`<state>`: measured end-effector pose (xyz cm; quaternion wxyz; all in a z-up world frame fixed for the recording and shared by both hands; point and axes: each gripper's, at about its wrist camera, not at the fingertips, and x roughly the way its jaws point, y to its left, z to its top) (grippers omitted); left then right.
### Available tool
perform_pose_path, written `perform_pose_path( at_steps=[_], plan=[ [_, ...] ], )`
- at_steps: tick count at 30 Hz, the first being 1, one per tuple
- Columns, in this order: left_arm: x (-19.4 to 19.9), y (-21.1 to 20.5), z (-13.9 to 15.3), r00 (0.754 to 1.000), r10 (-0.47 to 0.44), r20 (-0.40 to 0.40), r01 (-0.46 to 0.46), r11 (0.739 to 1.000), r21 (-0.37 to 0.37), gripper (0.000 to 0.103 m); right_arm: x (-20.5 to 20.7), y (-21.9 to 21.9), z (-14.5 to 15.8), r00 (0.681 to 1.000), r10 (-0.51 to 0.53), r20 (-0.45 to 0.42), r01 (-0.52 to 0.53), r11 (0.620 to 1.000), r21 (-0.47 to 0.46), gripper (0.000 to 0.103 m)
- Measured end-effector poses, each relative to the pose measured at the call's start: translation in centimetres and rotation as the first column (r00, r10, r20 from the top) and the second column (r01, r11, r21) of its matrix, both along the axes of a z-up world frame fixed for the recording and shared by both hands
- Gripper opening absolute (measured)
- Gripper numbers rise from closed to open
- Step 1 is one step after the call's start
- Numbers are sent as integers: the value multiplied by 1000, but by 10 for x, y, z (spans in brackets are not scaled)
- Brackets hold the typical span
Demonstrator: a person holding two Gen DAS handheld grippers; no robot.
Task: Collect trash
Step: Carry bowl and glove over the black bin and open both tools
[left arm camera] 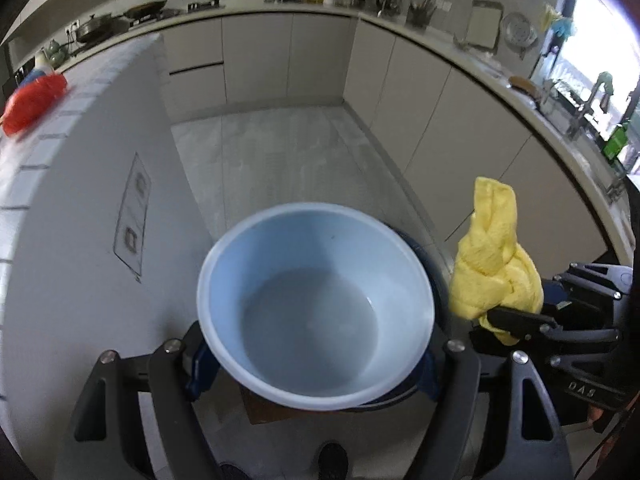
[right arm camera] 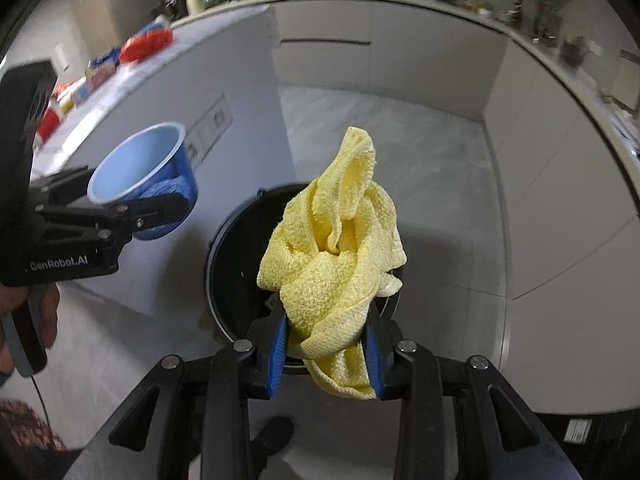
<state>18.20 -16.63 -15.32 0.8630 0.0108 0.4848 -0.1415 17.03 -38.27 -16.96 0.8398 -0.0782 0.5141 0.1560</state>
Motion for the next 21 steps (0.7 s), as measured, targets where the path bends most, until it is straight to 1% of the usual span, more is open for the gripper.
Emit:
perform_pose_path(
  at_steps=[2, 4, 6, 7, 8, 9, 10, 11, 12, 14, 16, 19, 21],
  plan=[
    [6, -4, -17, 999, 12, -43, -11, 1000, 5, 78, 9, 0, -17, 999, 36, -31, -37, 999, -12, 35],
    [11, -7, -28, 997, 24, -70, -23, 1000, 4, 78, 17, 1, -30, 996, 72, -50, -73, 997, -25, 35],
    [13, -10, -36, 995, 28, -93, -31, 999, -23, 79, 26, 2, -44, 992, 105, -65, -107, 994, -30, 36],
    [14, -11, -42, 994, 49, -99, -54, 998, -43, 80, 31, 3, -51, 990, 123, -65, -126, 991, -41, 38],
    [15, -12, -47, 992, 81, -97, -84, 996, -29, 86, 34, 4, -56, 990, 133, -55, -136, 989, -51, 48],
    [16, -12, -54, 987, 126, -101, -125, 992, 11, 103, 38, 4, -64, 989, 142, -32, -144, 987, -69, 63],
    [15, -10, -58, 982, 163, -101, -161, 987, 27, 103, 42, 0, -71, 992, 120, -25, -122, 988, -91, 102],
    [14, -5, -64, 973, 200, -116, -199, 980, 24, 103, 45, -6, -77, 996, 88, -29, -90, 992, -91, 103],
    [13, -3, -65, 968, 217, -124, -215, 976, 28, 103, 47, -11, -81, 997, 63, -36, -65, 995, -82, 103],
    [8, -1, -66, 966, 230, -116, -226, 973, 48, 103, 48, -19, -85, 999, 16, -34, -19, 996, -90, 103],
    [6, -1, -65, 966, 231, -115, -224, 972, 68, 103, 47, -24, -84, 1000, 6, -30, -8, 996, -87, 103],
    [4, 1, -62, 966, 237, -103, -230, 970, 82, 103, 48, -33, -81, 1000, -1, -18, -1, 994, -109, 103],
    [6, 0, -59, 966, 238, -102, -231, 970, 76, 103, 50, -38, -78, 1000, -15, -17, 13, 993, -117, 103]
  ],
)
